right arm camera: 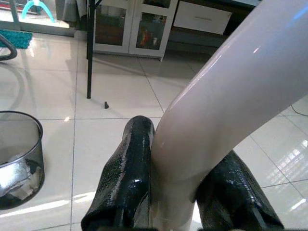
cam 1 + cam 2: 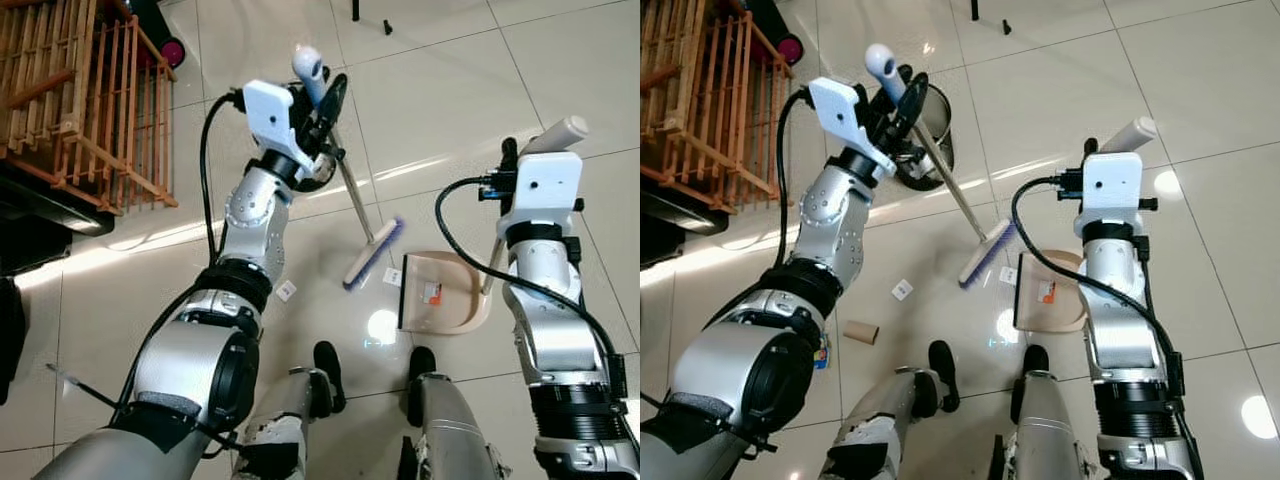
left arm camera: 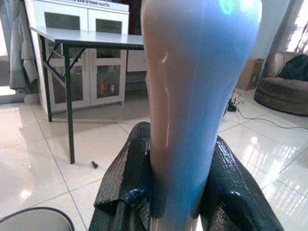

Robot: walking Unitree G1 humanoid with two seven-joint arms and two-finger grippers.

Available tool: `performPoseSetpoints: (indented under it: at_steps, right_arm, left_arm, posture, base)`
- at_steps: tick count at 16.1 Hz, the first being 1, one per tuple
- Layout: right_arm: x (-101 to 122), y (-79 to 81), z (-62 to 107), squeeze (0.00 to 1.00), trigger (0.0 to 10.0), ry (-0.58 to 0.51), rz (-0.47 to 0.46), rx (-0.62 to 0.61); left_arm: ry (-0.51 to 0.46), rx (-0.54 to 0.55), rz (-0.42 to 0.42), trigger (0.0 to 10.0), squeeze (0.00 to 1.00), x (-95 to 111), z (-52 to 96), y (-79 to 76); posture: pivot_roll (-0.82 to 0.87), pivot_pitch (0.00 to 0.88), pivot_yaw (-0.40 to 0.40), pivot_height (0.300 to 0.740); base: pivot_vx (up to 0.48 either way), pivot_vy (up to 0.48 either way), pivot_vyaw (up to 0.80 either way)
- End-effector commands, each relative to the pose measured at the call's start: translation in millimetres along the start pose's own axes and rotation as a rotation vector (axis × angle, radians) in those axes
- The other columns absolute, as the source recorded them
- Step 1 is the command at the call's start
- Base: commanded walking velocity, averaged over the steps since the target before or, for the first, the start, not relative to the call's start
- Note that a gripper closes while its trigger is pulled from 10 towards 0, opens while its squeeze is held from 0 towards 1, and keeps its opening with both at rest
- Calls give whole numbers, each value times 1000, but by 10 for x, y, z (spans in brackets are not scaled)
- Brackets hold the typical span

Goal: Sweep floor

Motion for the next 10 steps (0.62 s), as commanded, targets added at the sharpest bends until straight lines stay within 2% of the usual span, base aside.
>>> performPoseSetpoints:
  at_steps: [1,4,6,7,8,10]
  right_arm:
    - [-213,-42,64,0,10000,76,44,-3]
    - [-169,-197,27,0,10000,101,-70,-68]
    - [-164,-243,5,0,10000,103,-78,-79]
    - [-207,-206,18,0,10000,114,-74,-69]
    - [-287,-69,76,0,10000,136,-89,-49]
    - [-312,153,128,0,10000,155,-140,-14]
  left_arm:
    - [9,-8,-16,10000,0,-54,55,-16]
    - [18,-4,-8,10000,0,-87,67,-23]
    - [20,0,-5,10000,0,-93,72,-14]
    - [22,5,-4,10000,0,-95,75,-2]
    - [19,13,-5,10000,0,-78,68,20]
    - [7,23,-12,10000,0,-34,52,50]
  posture:
    - [0,436,216,740]
    - [-2,432,225,740]
    - [-7,423,223,740]
    - [-6,417,220,740]
    - [-2,413,219,740]
    - [13,407,220,740]
  base:
    - [0,0,0]
    - [0,0,0]
    - [0,0,0]
    - [0,0,0]
    - [0,0,0]
    - [0,0,0]
Point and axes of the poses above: a point about 5 cm out from each wrist's last joint towards the gripper, its own z axis pointing back from the gripper into the wrist, its own x axis along the axis of the wrist's last joint, y = z × x, the point moved 6 cm from there along -z, pointing out of the wrist towards the gripper, and after that the axes turned 11 degrees about z, right-handed, at the moved point
